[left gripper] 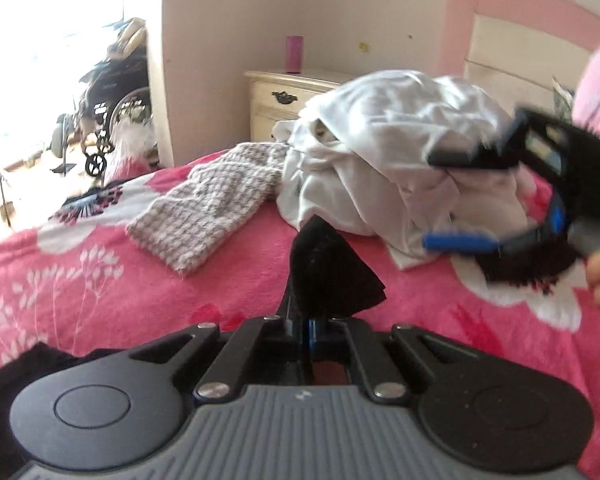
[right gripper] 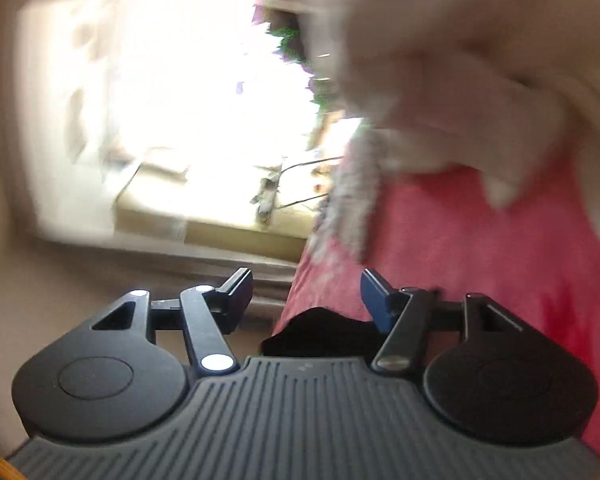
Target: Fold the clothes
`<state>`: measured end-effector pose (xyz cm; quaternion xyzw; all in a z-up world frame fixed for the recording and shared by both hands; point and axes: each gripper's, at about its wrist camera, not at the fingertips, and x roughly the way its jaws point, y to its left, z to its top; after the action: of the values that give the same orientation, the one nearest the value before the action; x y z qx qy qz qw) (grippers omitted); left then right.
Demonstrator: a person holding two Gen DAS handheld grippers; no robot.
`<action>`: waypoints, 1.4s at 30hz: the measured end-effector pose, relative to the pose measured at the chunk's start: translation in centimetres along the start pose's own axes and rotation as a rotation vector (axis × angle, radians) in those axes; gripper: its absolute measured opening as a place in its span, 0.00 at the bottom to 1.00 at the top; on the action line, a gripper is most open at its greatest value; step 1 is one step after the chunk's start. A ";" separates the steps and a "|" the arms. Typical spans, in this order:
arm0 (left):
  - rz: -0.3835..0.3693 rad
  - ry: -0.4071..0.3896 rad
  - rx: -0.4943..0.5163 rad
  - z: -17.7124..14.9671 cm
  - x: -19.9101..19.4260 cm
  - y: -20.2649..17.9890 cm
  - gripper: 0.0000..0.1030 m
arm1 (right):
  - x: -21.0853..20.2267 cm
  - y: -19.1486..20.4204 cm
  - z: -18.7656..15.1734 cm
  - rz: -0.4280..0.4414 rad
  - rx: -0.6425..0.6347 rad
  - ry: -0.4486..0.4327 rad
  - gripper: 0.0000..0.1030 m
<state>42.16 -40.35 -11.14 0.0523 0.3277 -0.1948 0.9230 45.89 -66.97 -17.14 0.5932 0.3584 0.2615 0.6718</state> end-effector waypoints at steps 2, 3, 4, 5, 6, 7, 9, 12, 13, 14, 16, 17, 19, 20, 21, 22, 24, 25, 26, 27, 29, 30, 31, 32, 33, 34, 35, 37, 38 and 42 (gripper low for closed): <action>-0.002 -0.002 -0.007 0.0 -0.1 0.3 0.03 | 0.4 -0.9 -0.4 -0.029 0.099 0.019 0.63; -0.005 -0.003 -0.007 0.0 -0.2 0.3 0.03 | 0.7 -1.2 -0.7 -0.044 0.137 0.036 0.66; -0.005 -0.005 -0.006 -0.1 -0.3 0.3 0.03 | 1.2 -1.5 -1.1 -0.056 0.180 0.058 0.68; -0.008 -0.009 -0.004 -0.2 -0.4 0.3 0.03 | 1.7 -1.7 -1.4 -0.054 0.208 0.084 0.68; -0.011 -0.012 -0.002 -0.2 -0.4 0.2 0.03 | 2.5 -1.7 -1.7 -0.056 0.224 0.112 0.69; -0.013 -0.017 0.006 -0.3 -0.6 0.1 0.03 | 3.1 -1.8 -2.0 -0.070 0.236 0.126 0.70; -0.018 -0.029 0.030 -0.4 -0.8 -0.2 0.03 | 4.4 -2.2 -2.1 -0.106 0.262 0.141 0.70; -0.028 -0.038 0.104 -1.1 -1.2 -1.3 0.04 | 6.1 -3.0 -1.7 -0.129 0.270 0.139 0.58; -0.034 -0.036 0.129 -1.4 -1.2 -1.7 0.04 | 6.6 -3.0 -1.3 -0.145 0.253 0.143 0.36; -0.036 -0.031 0.157 -1.7 -1.2 -2.1 0.04 | 7.1 -3.1 -0.9 -0.164 0.233 0.146 0.24; -0.038 -0.021 0.204 -2.6 -0.9 -3.1 0.04 | 8.2 -3.1 -0.2 -0.201 0.187 0.155 0.06; -0.037 -0.015 0.221 -3.0 -0.6 -3.5 0.04 | 8.6 -2.8 0.0 -0.224 0.142 0.163 0.05; -0.033 -0.006 0.249 -3.8 -0.1 -4.3 0.04 | 9.8 -1.4 0.3 -0.247 0.025 0.178 0.03; -0.029 -0.006 0.257 -4.2 0.2 -4.6 0.04 | 10.4 -0.4 0.5 -0.256 -0.051 0.190 0.02; -0.023 -0.007 0.261 -4.5 0.4 -4.9 0.04 | 11.0 0.7 0.8 -0.264 -0.130 0.203 0.02; -0.015 -0.013 0.256 -4.5 0.6 -5.1 0.04 | 11.5 2.0 0.9 -0.263 -0.205 0.213 0.02; -0.002 -0.024 0.237 -4.4 1.0 -5.2 0.05 | 12.1 4.6 0.9 -0.260 -0.371 0.227 0.02; 0.002 -0.028 0.225 -4.3 1.2 -5.2 0.05 | 12.3 6.0 0.8 -0.259 -0.468 0.232 0.02; 0.006 -0.033 0.218 -4.2 1.3 -5.2 0.05 | 12.3 7.1 0.6 -0.253 -0.534 0.233 0.02; 0.005 -0.031 0.215 -4.2 1.6 -5.3 0.05 | 12.1 7.8 0.5 -0.247 -0.576 0.234 0.02; 0.001 -0.021 0.208 -4.3 2.0 -5.4 0.05 | 11.9 8.4 0.3 -0.271 -0.691 0.229 0.02; -0.003 -0.014 0.214 -4.4 2.3 -5.6 0.07 | 11.5 8.0 0.5 -0.286 -0.699 0.223 0.02; -0.009 0.001 0.220 -4.7 2.7 -5.8 0.09 | 11.0 7.3 0.8 -0.301 -0.695 0.215 0.02; -0.014 0.017 0.226 -5.0 3.2 -5.9 0.09 | 10.8 6.4 1.2 -0.325 -0.686 0.211 0.02; -0.026 0.038 0.221 -5.2 3.5 -6.0 0.11 | 11.0 5.5 1.5 -0.371 -0.697 0.199 0.02; -0.040 0.061 0.215 -5.5 3.9 -6.0 0.16 | 10.9 4.3 1.9 -0.407 -0.686 0.195 0.02; -0.044 0.065 0.207 -5.6 4.0 -6.0 0.17 | 10.8 3.0 2.3 -0.439 -0.670 0.193 0.02; -0.074 0.066 0.180 -5.4 3.7 -5.8 0.28 | 10.2 1.4 2.6 -0.464 -0.616 0.160 0.03; -0.104 0.072 0.162 -5.2 3.5 -5.6 0.34 | 10.0 0.6 2.8 -0.474 -0.588 0.142 0.03; -0.208 0.065 0.136 -4.5 1.6 -4.9 0.50 | 7.5 0.9 2.5 -0.474 -0.533 0.009 0.24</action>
<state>38.67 -44.37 -15.49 0.0867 0.3473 -0.3094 0.8810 52.45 -62.56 -17.44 0.2963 0.4083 0.1853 0.8433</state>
